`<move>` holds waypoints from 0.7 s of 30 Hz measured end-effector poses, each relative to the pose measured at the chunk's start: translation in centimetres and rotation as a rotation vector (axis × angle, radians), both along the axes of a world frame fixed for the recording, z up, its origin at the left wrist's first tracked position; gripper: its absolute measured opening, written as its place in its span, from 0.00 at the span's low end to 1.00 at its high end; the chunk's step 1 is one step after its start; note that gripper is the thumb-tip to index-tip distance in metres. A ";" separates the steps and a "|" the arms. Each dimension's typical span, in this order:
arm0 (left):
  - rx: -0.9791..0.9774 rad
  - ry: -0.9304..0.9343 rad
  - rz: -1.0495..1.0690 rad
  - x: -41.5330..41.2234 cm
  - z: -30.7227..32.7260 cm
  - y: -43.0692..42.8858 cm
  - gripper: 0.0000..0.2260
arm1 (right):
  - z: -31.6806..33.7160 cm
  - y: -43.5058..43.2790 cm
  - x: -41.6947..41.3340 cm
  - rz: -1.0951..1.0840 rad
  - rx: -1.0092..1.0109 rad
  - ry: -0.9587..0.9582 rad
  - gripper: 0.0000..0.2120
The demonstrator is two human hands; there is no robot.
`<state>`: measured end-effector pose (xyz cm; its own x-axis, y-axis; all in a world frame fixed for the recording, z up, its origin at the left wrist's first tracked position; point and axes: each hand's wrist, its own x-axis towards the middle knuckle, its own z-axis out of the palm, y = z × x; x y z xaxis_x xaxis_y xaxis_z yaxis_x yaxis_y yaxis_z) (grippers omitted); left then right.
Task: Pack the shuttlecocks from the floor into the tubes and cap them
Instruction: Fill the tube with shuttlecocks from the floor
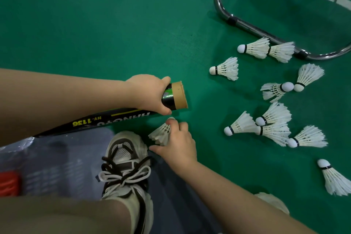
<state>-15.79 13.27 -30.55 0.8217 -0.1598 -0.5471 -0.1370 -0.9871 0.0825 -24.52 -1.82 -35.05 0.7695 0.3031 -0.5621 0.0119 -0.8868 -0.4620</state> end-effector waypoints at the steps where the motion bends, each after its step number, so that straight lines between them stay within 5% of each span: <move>1: 0.003 0.009 0.002 -0.3 0.1 0.1 0.28 | -0.2 -0.1 -0.1 0.019 -0.027 -0.003 0.36; 7: 0.000 0.043 0.017 -1.4 0.1 0.4 0.27 | -0.5 -1.6 0.7 -0.288 0.080 -0.064 0.12; 14: -0.027 0.045 0.014 -1.0 0.4 0.0 0.26 | 0.1 -6.3 5.4 -0.812 0.404 -0.050 0.10; 21: -0.049 -0.010 -0.070 0.0 1.3 -2.7 0.26 | 1.8 -6.1 8.7 -0.553 0.463 0.231 0.07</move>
<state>-15.76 10.61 -29.30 0.8130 -0.2433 -0.5290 -0.2068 -0.9699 0.1283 -15.87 -7.91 -33.23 0.7564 0.1518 -0.6363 -0.5202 -0.4501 -0.7258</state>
